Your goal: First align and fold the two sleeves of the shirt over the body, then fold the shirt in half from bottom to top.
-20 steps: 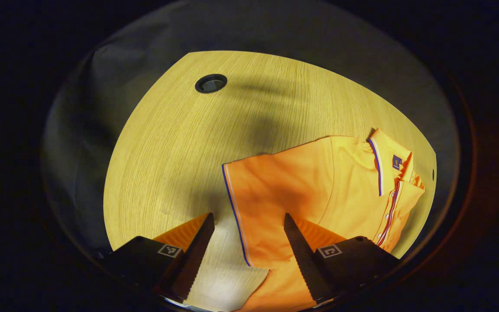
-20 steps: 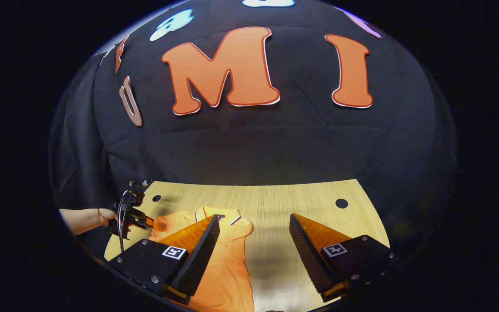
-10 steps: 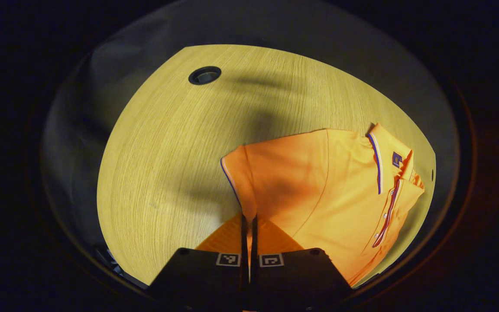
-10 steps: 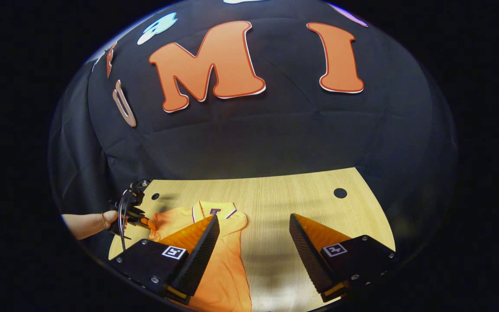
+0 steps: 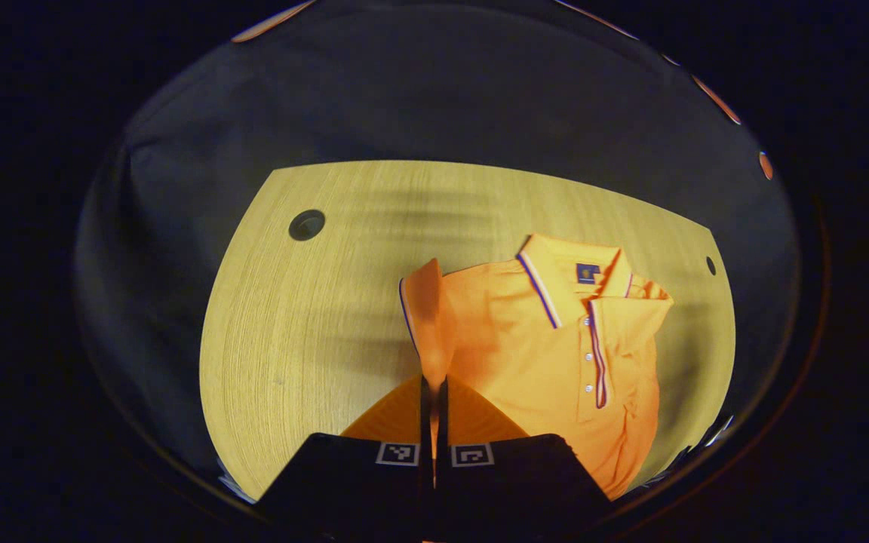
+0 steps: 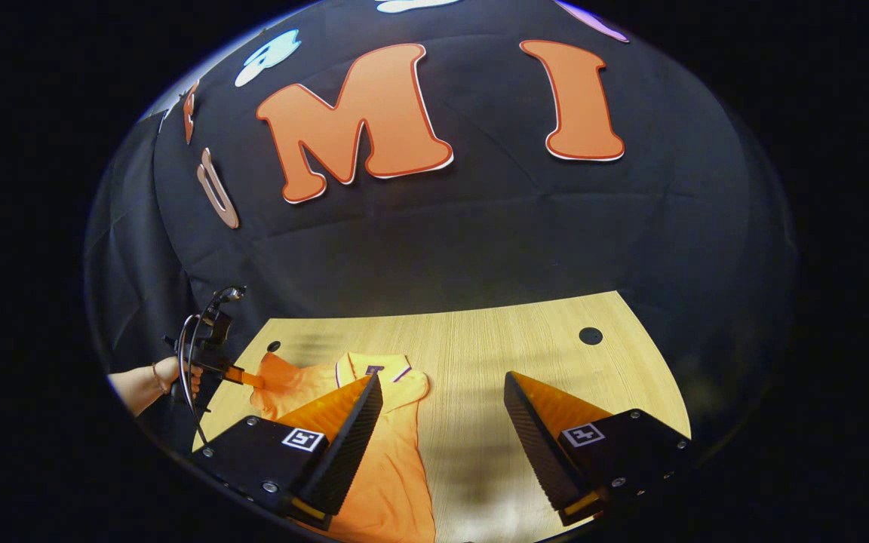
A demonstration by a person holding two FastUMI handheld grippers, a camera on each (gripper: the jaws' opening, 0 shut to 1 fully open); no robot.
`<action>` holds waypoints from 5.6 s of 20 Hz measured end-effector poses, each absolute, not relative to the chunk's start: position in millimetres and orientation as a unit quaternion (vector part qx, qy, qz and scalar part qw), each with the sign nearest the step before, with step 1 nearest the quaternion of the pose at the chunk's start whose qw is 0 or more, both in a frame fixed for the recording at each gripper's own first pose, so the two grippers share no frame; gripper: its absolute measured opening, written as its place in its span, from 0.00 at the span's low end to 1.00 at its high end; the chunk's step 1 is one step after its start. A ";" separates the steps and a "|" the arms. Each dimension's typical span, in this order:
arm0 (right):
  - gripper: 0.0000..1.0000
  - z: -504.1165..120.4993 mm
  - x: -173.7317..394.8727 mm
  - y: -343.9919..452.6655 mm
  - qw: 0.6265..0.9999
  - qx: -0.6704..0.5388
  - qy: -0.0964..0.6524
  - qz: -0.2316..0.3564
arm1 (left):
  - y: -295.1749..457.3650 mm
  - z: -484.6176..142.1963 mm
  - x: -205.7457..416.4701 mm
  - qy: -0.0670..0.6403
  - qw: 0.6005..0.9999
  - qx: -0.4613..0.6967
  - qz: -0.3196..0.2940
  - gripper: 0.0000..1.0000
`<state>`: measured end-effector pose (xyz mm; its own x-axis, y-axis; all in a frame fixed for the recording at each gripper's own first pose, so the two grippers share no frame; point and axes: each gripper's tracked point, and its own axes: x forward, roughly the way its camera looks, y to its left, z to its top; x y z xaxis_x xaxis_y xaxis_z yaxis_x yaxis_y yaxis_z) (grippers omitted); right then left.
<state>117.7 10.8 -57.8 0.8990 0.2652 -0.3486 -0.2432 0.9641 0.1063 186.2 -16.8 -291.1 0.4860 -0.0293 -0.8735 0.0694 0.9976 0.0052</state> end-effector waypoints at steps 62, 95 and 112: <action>0.99 -377.6 -169.7 31.1 0.792 -0.150 0.583 0.100 | -36.9 -433.7 -197.2 0.578 0.809 0.057 -0.096 0.99; 0.00 -384.3 -179.0 51.8 0.806 -0.067 0.571 0.139 | -54.9 -451.4 -203.0 0.558 0.822 -0.028 -0.114 0.01; 0.00 -250.5 -66.0 86.1 0.887 -0.030 0.431 0.164 | -63.4 -323.2 -73.7 0.420 0.894 -0.039 -0.149 0.01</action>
<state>-66.0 86.1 -250.5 0.5744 0.2644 -0.7747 -0.3168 0.9445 0.0874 -73.7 -63.4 -323.2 0.6033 -0.2997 -0.7391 0.2342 0.9524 -0.1951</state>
